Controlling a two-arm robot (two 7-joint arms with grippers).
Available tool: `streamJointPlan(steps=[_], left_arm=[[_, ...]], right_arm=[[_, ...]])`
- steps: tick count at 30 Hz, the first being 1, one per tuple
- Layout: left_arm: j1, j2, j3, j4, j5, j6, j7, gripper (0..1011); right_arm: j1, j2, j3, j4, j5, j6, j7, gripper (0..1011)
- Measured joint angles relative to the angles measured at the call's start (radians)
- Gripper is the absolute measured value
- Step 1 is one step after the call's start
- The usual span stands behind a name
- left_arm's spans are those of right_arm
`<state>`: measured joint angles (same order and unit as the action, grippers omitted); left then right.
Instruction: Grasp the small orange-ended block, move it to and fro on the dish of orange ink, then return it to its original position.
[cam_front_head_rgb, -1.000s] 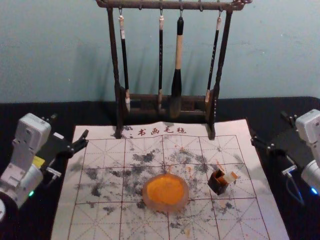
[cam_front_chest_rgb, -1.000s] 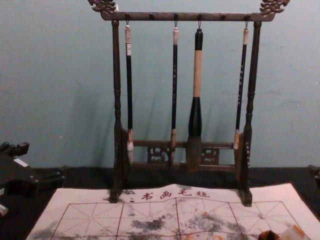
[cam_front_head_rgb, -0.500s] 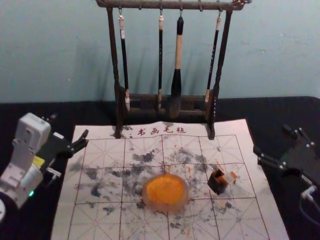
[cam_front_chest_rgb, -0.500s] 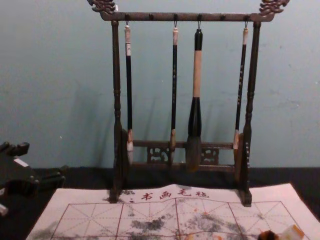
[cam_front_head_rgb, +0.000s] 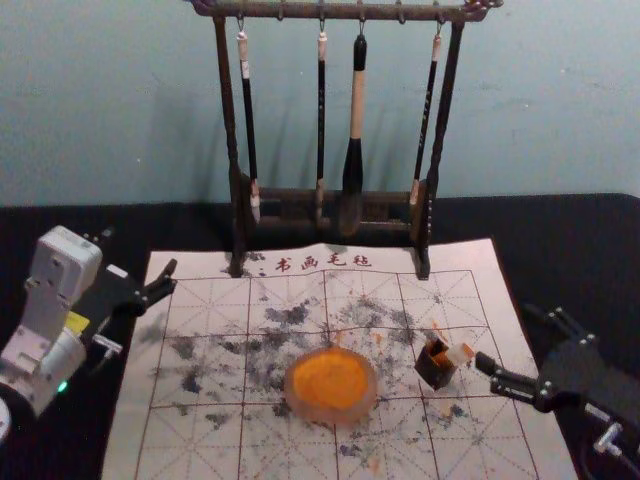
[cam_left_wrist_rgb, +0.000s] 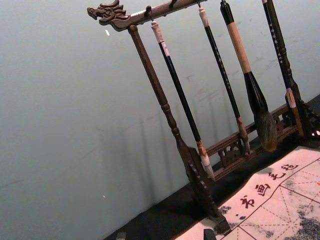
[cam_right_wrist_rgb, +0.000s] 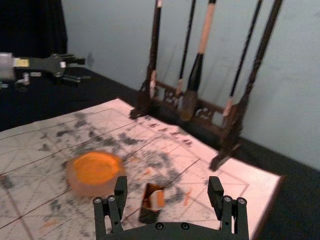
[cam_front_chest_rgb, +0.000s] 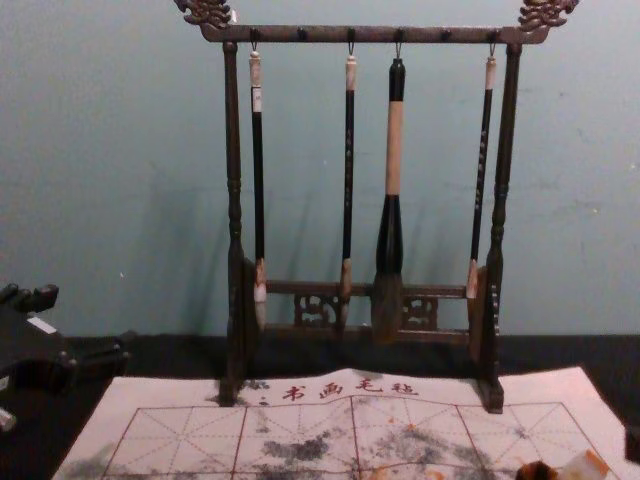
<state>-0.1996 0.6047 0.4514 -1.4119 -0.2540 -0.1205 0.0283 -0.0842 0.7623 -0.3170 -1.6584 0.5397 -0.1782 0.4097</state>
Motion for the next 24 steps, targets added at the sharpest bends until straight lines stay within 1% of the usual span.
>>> streamJointPlan(steps=[1,4,7,15,24], left_arm=[[0.000,0.000,0.000,0.000,0.000,0.000,0.000,1001],[0.000,0.000,0.000,0.000,0.000,0.000,0.000,1001],[0.000,0.000,0.000,0.000,0.000,0.000,0.000,1001],[0.000,0.000,0.000,0.000,0.000,0.000,0.000,1001],[0.000,0.000,0.000,0.000,0.000,0.000,0.000,1001]], right_arm=[[0.009,-0.007,-0.007,0.011,0.004,0.011,0.017,1000],[0.022,-0.017,-0.015,0.028,0.010,0.027,0.038,1000],[0.046,-0.036,-0.028,0.060,0.014,0.050,0.075,1000],[0.089,-0.070,-0.042,0.116,0.016,0.084,0.127,1000],[0.131,-0.108,-0.045,0.173,0.005,0.103,0.162,1000]])
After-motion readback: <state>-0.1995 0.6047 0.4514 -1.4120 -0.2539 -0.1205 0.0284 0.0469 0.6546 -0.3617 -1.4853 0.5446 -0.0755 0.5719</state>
